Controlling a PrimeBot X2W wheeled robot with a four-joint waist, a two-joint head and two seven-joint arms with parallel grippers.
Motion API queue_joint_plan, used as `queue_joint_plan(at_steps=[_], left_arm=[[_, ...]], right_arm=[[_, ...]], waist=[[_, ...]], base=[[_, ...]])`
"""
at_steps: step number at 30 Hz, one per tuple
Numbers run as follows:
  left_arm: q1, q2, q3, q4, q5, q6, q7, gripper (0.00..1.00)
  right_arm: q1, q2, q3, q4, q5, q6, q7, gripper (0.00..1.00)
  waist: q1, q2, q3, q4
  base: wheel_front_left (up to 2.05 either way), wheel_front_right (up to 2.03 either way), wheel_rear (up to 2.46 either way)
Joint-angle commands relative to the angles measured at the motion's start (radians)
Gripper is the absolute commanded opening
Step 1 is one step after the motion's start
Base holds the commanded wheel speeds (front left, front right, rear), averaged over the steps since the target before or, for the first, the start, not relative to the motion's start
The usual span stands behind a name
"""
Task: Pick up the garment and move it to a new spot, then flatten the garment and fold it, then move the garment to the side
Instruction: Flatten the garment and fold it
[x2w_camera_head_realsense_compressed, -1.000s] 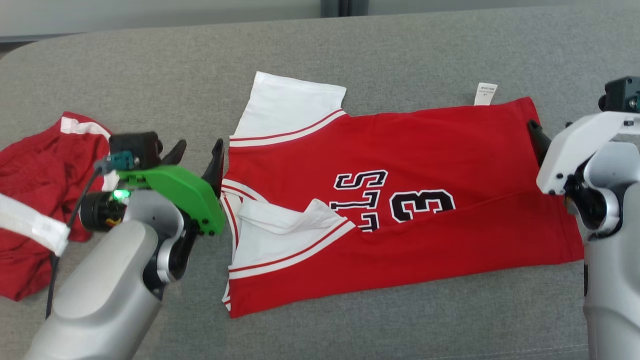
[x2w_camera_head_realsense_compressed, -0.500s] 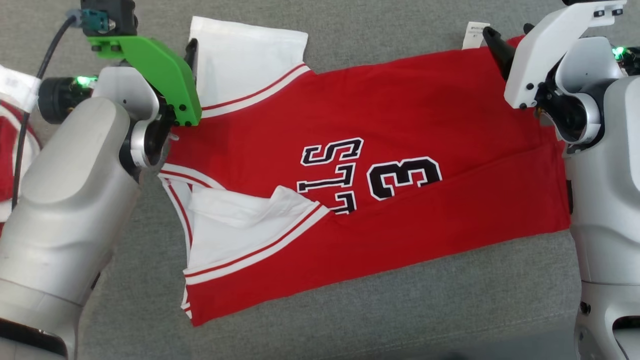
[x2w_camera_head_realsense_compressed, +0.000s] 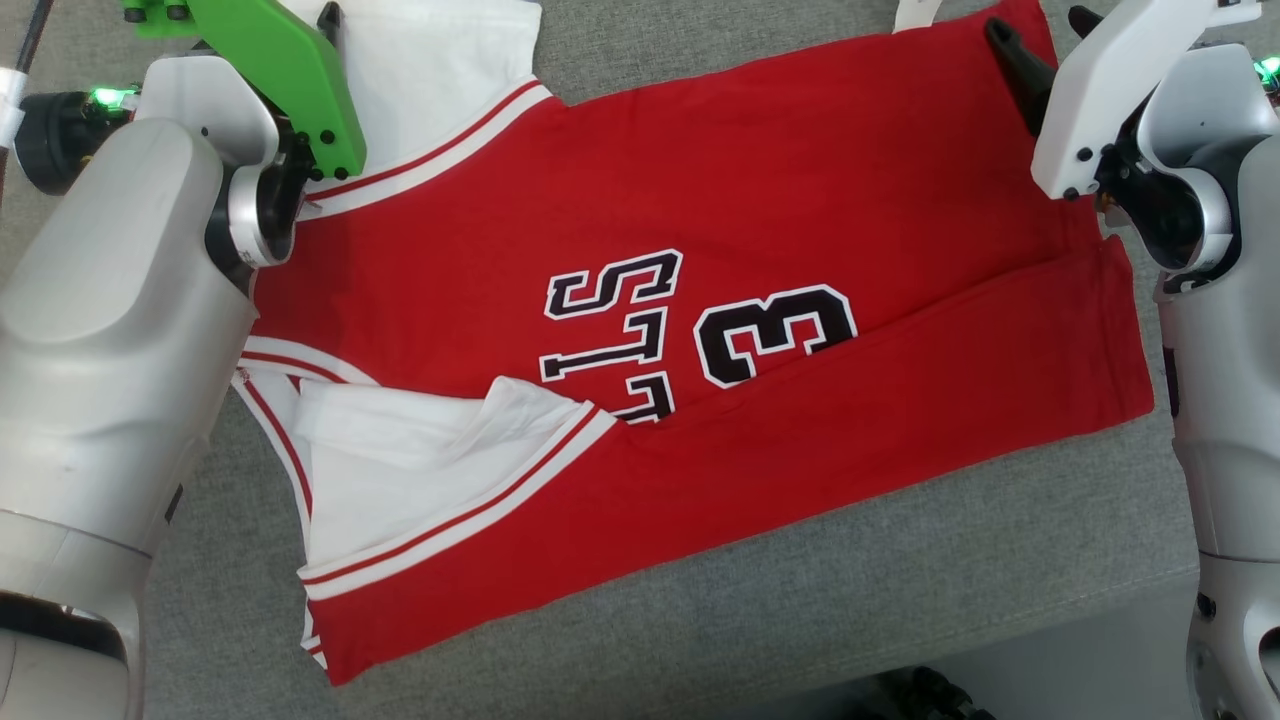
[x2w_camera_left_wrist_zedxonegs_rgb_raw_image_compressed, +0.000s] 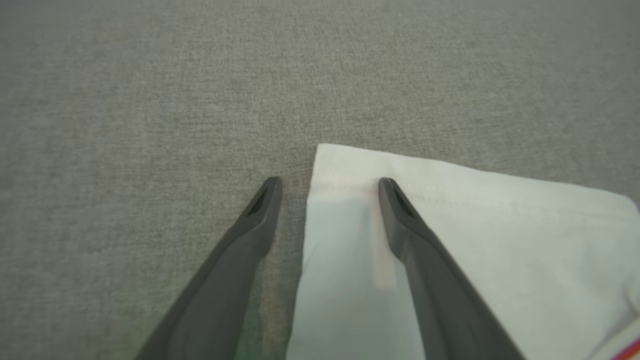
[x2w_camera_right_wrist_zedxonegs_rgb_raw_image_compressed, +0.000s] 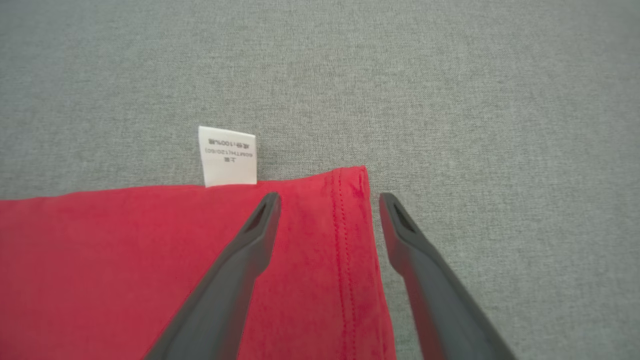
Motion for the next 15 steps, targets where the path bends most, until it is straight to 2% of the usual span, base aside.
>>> queue_joint_plan(at_steps=[1, 4, 5, 6, 12, 15], left_arm=[[0.047, -0.018, -0.030, 0.038, -0.019, -0.015, 0.059, 1.00], [0.051, -0.031, -0.058, 0.030, -0.019, -0.046, 0.098, 1.00], [0.050, -0.036, -0.069, 0.023, -0.015, -0.060, 0.106, 0.43], [0.051, -0.037, -0.077, 0.018, -0.011, -0.070, 0.111, 0.00], [0.052, -0.002, -0.063, -0.008, -0.021, -0.095, 0.077, 0.00], [0.048, 0.017, -0.042, -0.029, -0.039, -0.119, 0.068, 0.00]], right_arm=[[-0.001, -0.004, 0.002, -0.010, 0.010, -0.001, -0.001, 1.00], [0.006, -0.012, -0.005, -0.018, 0.010, -0.001, 0.005, 1.00], [0.008, -0.013, -0.009, -0.022, 0.011, -0.001, 0.006, 1.00], [0.009, -0.014, -0.012, -0.023, 0.013, -0.001, 0.005, 1.00], [-0.004, -0.030, -0.030, -0.047, 0.028, -0.001, 0.030, 1.00], [-0.006, -0.061, -0.017, -0.071, 0.033, -0.001, 0.058, 1.00]], waist=[[0.0000, -0.0001, 0.005, -0.003], [0.0000, -0.0001, 0.008, -0.001], [0.0000, -0.0001, 0.009, 0.000], [0.0000, -0.0001, 0.010, 0.001], [0.0000, -0.0001, 0.012, 0.006], [0.0000, -0.0001, 0.008, 0.010]], base=[[0.00, 0.00, 0.00], [0.00, 0.00, 0.00], [0.00, 0.00, 0.00], [0.00, 0.00, 0.00], [0.00, 0.00, 0.00], [0.00, 0.00, 0.00]])
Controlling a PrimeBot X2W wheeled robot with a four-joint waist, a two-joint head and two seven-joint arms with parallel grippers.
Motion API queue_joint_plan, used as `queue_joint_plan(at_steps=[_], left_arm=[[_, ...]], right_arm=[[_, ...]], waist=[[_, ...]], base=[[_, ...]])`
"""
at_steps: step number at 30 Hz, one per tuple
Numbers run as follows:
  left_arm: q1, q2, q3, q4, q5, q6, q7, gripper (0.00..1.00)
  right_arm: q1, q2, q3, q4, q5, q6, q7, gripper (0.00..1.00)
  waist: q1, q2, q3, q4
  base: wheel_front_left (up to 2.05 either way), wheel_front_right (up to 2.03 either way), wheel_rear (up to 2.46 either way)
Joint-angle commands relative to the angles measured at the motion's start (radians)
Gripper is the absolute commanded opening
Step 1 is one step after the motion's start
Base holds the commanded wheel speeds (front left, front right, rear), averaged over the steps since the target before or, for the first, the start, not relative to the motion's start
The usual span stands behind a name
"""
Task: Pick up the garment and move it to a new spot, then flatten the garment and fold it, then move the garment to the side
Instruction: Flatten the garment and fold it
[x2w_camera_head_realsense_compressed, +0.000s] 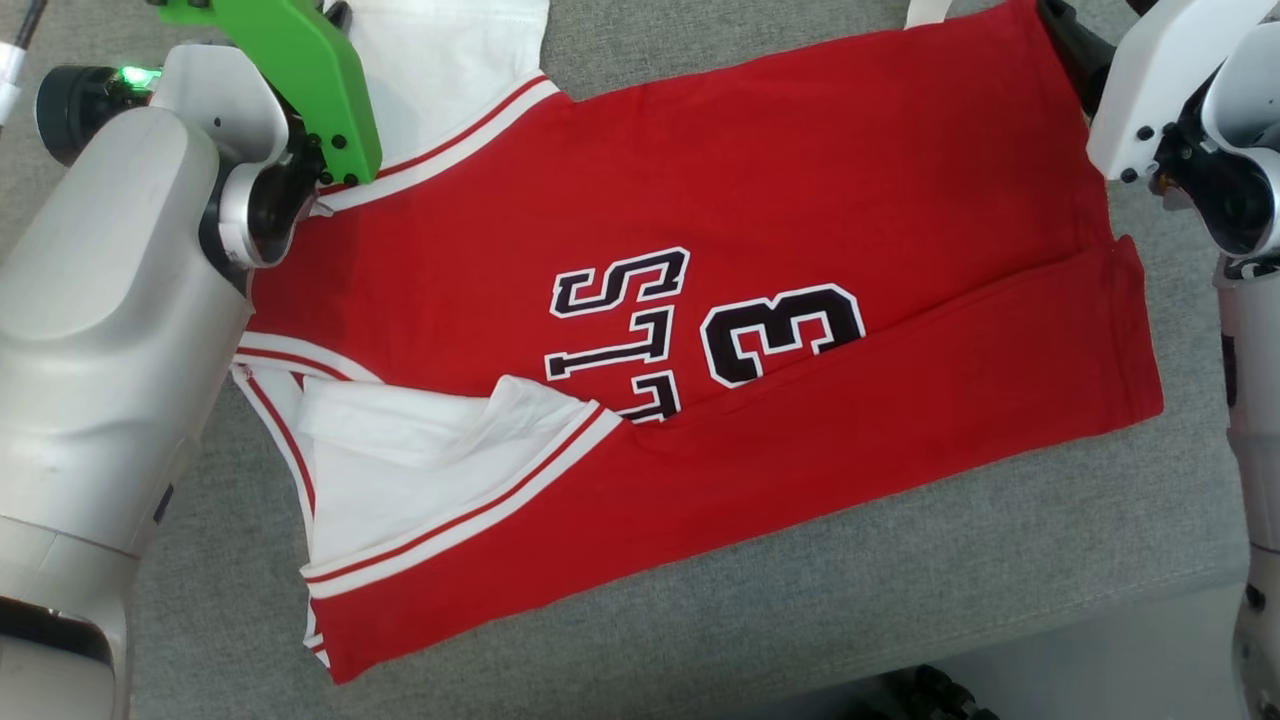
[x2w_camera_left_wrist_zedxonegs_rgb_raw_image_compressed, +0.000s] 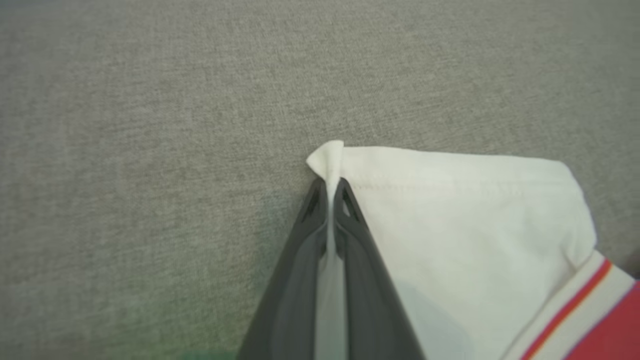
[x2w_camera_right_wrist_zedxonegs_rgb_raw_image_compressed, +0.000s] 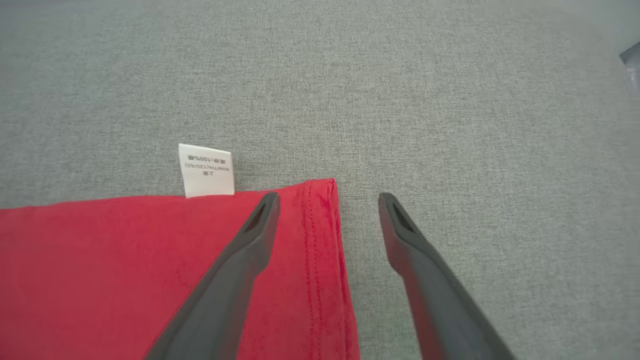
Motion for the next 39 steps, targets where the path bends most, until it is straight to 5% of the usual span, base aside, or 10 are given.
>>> queue_joint_plan(at_steps=[1, 12, 22, 39], left_arm=[[0.058, 0.007, -0.015, 0.012, -0.006, -0.012, 0.019, 0.00], [0.047, 0.071, 0.045, -0.076, -0.063, -0.041, 0.023, 0.00], [0.075, 0.126, 0.055, -0.181, -0.068, -0.005, 0.048, 0.00], [0.071, 0.114, 0.052, -0.278, -0.080, 0.032, 0.061, 0.00]], right_arm=[[-0.004, -0.024, 0.014, -0.015, 0.006, -0.001, 0.010, 1.00], [0.048, -0.150, 0.146, -0.022, -0.004, -0.001, 0.007, 1.00], [-0.011, -0.129, 0.188, 0.063, -0.007, -0.001, -0.161, 1.00], [-0.136, -0.148, 0.381, 0.320, 0.123, 0.001, -0.106, 1.00]], waist=[[-0.0001, -0.0001, -0.004, 0.002], [-0.0001, -0.0001, -0.001, -0.007], [-0.0001, -0.0001, 0.027, -0.007], [-0.0001, -0.0001, 0.078, 0.032]], base=[[0.00, 0.00, 0.00], [0.00, 0.00, 0.00], [0.00, 0.00, 0.00], [0.00, 0.00, 0.00]])
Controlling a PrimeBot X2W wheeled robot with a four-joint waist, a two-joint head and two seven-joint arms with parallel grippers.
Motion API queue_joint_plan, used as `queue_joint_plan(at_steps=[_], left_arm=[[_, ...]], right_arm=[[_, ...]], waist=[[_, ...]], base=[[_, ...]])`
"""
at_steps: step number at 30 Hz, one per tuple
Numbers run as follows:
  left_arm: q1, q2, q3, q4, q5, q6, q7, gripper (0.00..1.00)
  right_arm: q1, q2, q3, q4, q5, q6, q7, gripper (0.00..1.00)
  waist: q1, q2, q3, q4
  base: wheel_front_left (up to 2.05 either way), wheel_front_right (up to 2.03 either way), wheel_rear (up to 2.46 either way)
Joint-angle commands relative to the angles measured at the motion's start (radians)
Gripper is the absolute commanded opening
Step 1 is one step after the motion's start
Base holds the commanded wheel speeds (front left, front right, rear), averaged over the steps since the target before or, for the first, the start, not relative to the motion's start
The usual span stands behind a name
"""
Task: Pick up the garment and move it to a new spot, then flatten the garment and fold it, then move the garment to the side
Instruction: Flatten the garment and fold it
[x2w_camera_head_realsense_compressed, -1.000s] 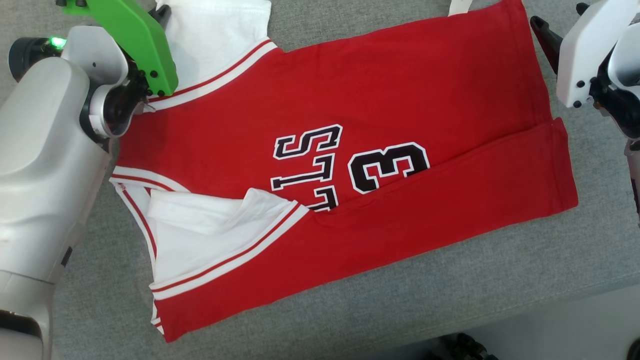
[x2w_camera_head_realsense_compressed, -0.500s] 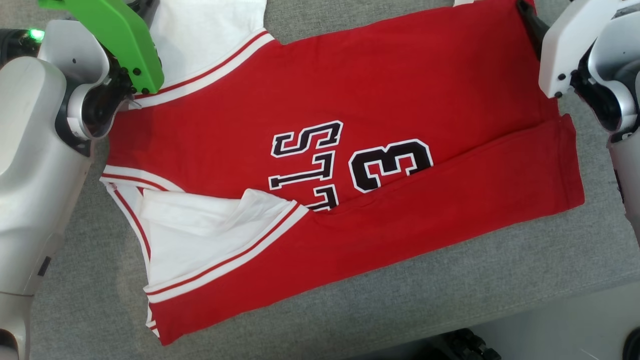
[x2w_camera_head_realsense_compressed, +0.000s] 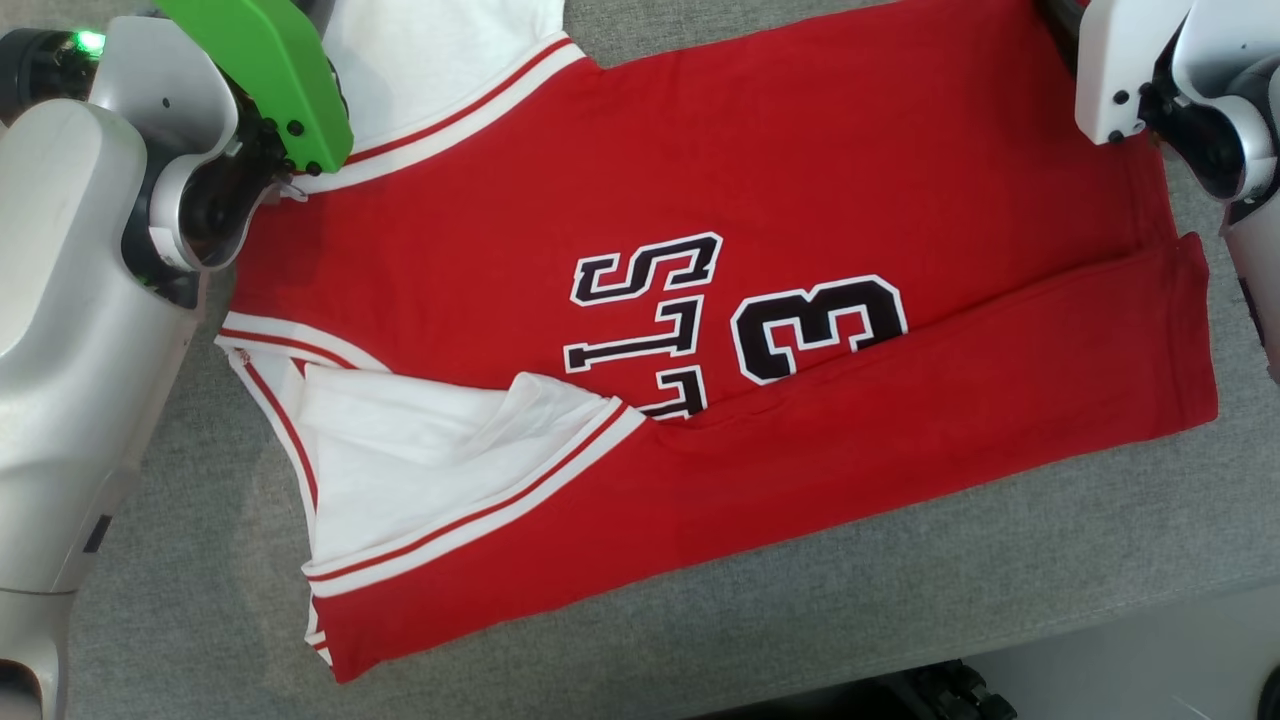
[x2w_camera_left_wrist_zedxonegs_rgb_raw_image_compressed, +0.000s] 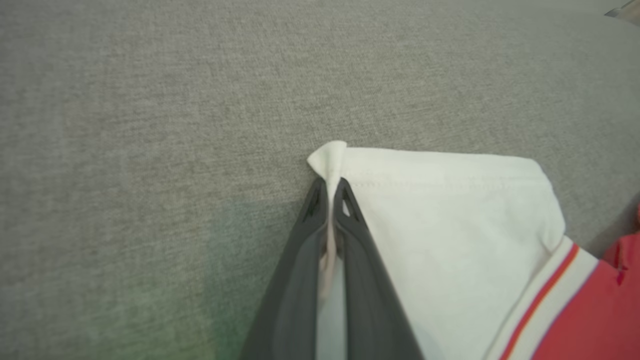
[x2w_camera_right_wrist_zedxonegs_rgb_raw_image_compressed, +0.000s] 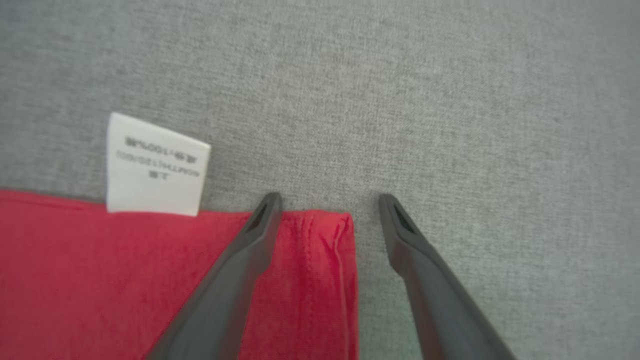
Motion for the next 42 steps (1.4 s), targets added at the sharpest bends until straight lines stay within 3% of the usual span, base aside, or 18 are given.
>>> queue_joint_plan(at_steps=[1, 4, 8, 12, 22, 34, 35, 36, 37, 42], left_arm=[[0.024, 0.002, -0.010, 0.013, -0.009, 0.007, 0.013, 0.00], [0.029, 0.011, -0.006, 0.009, -0.012, 0.006, 0.008, 0.00], [0.031, 0.019, 0.001, 0.004, -0.013, 0.009, -0.003, 0.00], [0.035, 0.020, 0.004, 0.003, -0.015, 0.010, -0.005, 0.00], [0.037, 0.032, 0.006, -0.004, -0.020, 0.013, -0.001, 0.00], [0.024, 0.024, -0.001, -0.020, -0.016, 0.017, -0.006, 0.00], [0.026, 0.022, -0.001, -0.020, -0.019, 0.016, -0.007, 0.00], [0.028, 0.021, -0.002, -0.020, -0.020, 0.014, -0.007, 0.00], [0.030, 0.020, -0.004, -0.019, -0.021, 0.012, -0.008, 0.00], [0.038, 0.013, -0.006, -0.016, -0.030, 0.004, -0.009, 0.00]], right_arm=[[0.049, 0.014, 0.037, 0.048, 0.027, 0.003, 0.043, 1.00], [0.048, -0.008, 0.058, 0.035, 0.055, 0.004, 0.037, 1.00], [0.016, -0.018, 0.041, -0.028, 0.069, 0.004, -0.089, 1.00], [0.027, -0.042, 0.028, -0.069, 0.085, 0.001, -0.137, 1.00], [0.144, -0.067, -0.038, -0.180, 0.064, 0.001, -0.127, 1.00], [0.143, -0.007, -0.054, -0.047, 0.027, 0.002, -0.047, 1.00], [0.148, -0.005, -0.050, -0.033, 0.032, 0.002, -0.028, 0.70], [0.154, -0.005, -0.043, -0.023, 0.035, 0.002, -0.009, 0.25], [0.162, -0.007, -0.042, -0.014, 0.039, 0.002, 0.011, 0.00], [0.186, -0.034, -0.048, -0.035, 0.040, 0.001, 0.048, 0.00]], waist=[[0.0000, 0.0000, 0.002, 0.004], [0.0000, 0.0000, -0.002, 0.005], [0.0000, 0.0000, -0.007, 0.003], [0.0000, 0.0000, -0.015, 0.000], [0.0000, 0.0000, -0.015, -0.008], [0.0000, 0.0000, 0.011, 0.022], [0.0000, 0.0000, 0.012, 0.023], [0.0000, 0.0000, 0.012, 0.024], [0.0000, 0.0000, 0.011, 0.024], [0.0000, 0.0000, 0.000, 0.026]], base=[[0.00, 0.00, 0.00], [0.00, 0.00, 0.00], [0.00, 0.00, 0.00], [0.00, 0.00, 0.00], [0.00, 0.00, 0.00], [0.00, 0.00, 0.00], [0.00, 0.00, 0.00], [0.00, 0.00, 0.00], [0.00, 0.00, 0.00], [0.00, 0.00, 0.00]])
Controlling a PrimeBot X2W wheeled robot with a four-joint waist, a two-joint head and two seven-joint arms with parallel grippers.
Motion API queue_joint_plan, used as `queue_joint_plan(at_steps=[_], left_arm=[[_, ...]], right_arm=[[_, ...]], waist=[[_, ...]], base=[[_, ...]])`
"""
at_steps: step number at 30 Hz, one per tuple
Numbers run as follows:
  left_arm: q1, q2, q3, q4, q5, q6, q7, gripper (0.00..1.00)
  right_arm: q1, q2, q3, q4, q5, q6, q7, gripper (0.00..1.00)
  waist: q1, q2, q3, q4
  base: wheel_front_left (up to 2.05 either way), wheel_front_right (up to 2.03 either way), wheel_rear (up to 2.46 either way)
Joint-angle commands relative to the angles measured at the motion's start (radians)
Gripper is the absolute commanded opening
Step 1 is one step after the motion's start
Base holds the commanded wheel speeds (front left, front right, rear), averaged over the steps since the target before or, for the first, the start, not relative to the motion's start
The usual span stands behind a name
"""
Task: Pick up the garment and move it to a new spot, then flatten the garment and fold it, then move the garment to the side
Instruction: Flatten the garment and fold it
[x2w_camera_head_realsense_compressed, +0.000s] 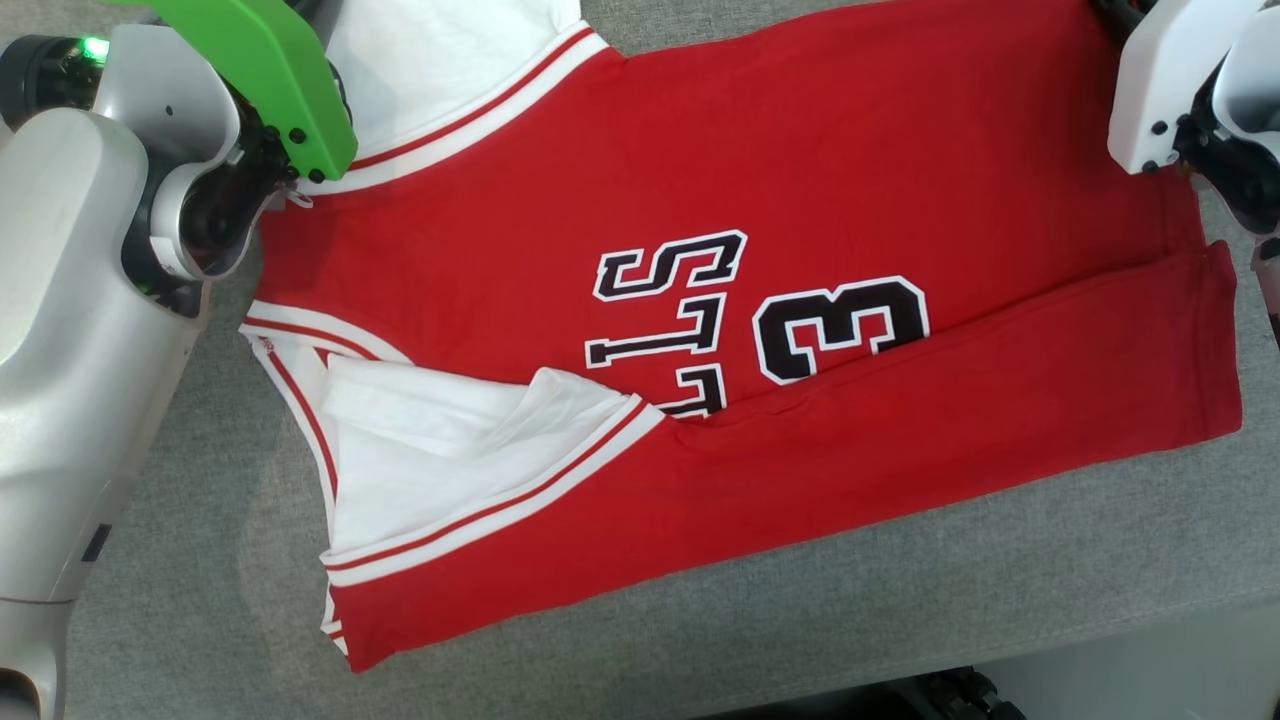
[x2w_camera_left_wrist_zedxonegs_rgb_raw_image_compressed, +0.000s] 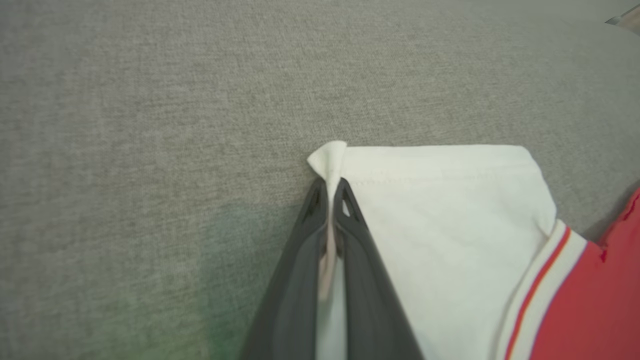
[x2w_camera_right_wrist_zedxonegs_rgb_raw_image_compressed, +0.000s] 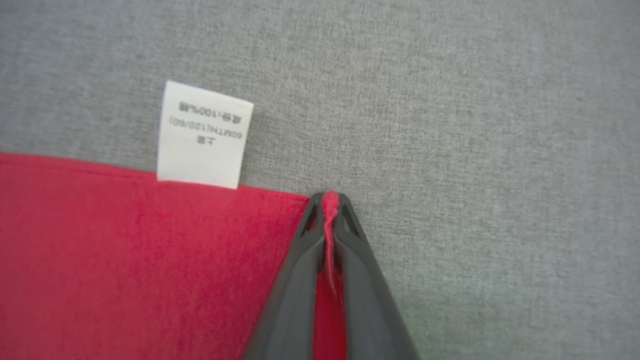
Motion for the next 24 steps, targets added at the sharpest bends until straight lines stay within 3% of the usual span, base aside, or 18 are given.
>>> queue_joint_plan(at_steps=[1, 8, 15, 24], left_arm=[[0.026, 0.008, -0.007, 0.014, -0.004, 0.001, 0.002, 0.00], [0.030, 0.006, 0.019, 0.004, 0.017, -0.021, -0.105, 0.00], [0.113, -0.021, 0.046, -0.014, 0.059, -0.050, -0.348, 0.00], [0.313, -0.055, -0.002, -0.072, 0.140, -0.105, -0.628, 0.00]], right_arm=[[0.094, -0.007, 0.017, 0.044, -0.010, -0.002, 0.035, 0.00], [0.083, 0.012, -0.044, -0.006, -0.063, -0.002, -0.125, 0.00], [0.109, 0.021, -0.069, 0.008, -0.074, -0.002, -0.271, 0.00], [0.239, 0.015, -0.163, 0.048, -0.112, -0.002, -0.527, 0.00]], waist=[[0.0000, 0.0000, -0.006, -0.001], [0.0000, 0.0000, -0.031, 0.007], [0.0000, 0.0000, -0.094, 0.048], [0.0000, 0.0000, -0.214, 0.121]], base=[[0.00, 0.00, 0.00], [0.00, 0.00, 0.00], [0.00, 0.00, 0.00], [0.00, 0.00, 0.00]])
